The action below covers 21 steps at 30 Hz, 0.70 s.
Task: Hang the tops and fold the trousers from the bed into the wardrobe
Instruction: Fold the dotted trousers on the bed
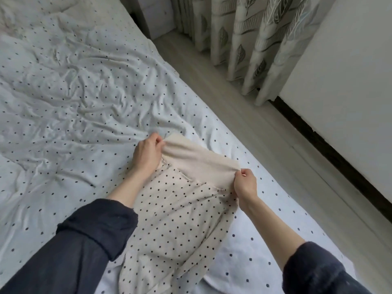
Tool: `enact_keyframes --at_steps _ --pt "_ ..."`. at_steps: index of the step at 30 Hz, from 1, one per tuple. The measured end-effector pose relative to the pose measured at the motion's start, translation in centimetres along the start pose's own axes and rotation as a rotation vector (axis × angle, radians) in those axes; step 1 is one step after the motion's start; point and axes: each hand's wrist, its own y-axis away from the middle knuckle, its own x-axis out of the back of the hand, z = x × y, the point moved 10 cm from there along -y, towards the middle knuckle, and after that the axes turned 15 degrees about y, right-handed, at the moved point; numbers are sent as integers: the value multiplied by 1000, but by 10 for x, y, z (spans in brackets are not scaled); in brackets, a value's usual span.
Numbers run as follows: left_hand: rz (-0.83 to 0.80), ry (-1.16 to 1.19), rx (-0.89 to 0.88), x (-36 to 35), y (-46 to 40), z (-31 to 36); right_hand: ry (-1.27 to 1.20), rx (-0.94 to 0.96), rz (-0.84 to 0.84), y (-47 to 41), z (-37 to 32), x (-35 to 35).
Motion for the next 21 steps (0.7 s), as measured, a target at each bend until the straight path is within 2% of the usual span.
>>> enact_keyframes --at_steps 3,7,10,14,16,18,21 --pt "-155 37 -12 -20 32 -21 47 -37 -20 11 20 -7" --pt "-172 42 -39 -9 88 -36 115 56 -69 38 28 -6" --pt "-188 -62 -56 -1 131 -58 163 74 -107 59 41 -11" --pt "-138 -175 -57 19 200 -82 291 145 -45 92 60 -11" --pt "-175 -224 -59 19 239 -91 453 288 57 113 57 -11" --pt "-203 -287 -61 24 279 -105 732 498 165 145 50 -20" --pt "-231 -344 -88 33 329 -122 1098 877 176 198 52 -66"
